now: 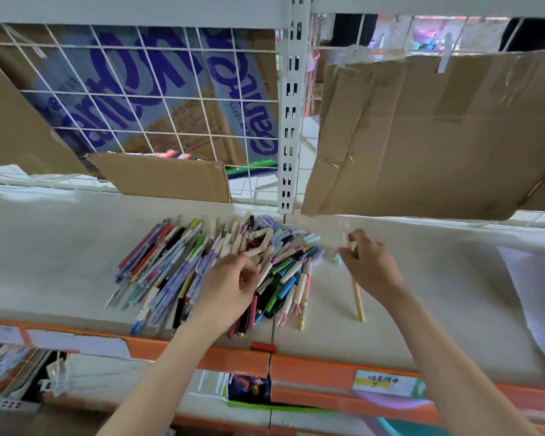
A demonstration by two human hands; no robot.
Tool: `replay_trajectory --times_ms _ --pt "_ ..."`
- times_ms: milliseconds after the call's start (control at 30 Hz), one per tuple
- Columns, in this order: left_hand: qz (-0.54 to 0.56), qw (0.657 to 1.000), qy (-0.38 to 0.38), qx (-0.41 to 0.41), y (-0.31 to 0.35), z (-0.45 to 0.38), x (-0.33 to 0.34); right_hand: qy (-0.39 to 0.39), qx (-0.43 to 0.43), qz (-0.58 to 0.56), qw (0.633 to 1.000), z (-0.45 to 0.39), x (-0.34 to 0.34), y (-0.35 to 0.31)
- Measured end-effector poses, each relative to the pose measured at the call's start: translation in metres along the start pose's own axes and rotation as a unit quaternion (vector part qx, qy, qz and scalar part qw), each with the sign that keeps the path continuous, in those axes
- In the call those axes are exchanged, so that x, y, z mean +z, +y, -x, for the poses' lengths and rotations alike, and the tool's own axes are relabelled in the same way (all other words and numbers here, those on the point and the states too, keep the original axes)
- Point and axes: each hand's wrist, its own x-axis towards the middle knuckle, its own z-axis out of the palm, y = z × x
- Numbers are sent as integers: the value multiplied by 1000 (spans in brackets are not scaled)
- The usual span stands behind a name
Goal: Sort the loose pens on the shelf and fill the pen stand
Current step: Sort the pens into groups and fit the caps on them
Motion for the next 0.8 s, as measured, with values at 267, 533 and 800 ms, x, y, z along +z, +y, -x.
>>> replay_trajectory --times_ms 267,533,800 --pt "-26 998 27 57 7 -1 6 24 63 185 980 6 7 38" --pt "-25 997 19 70 13 3 19 93 -33 106 989 19 11 7" --pt "-24 998 5 59 4 6 14 -55 -33 95 993 19 47 -26"
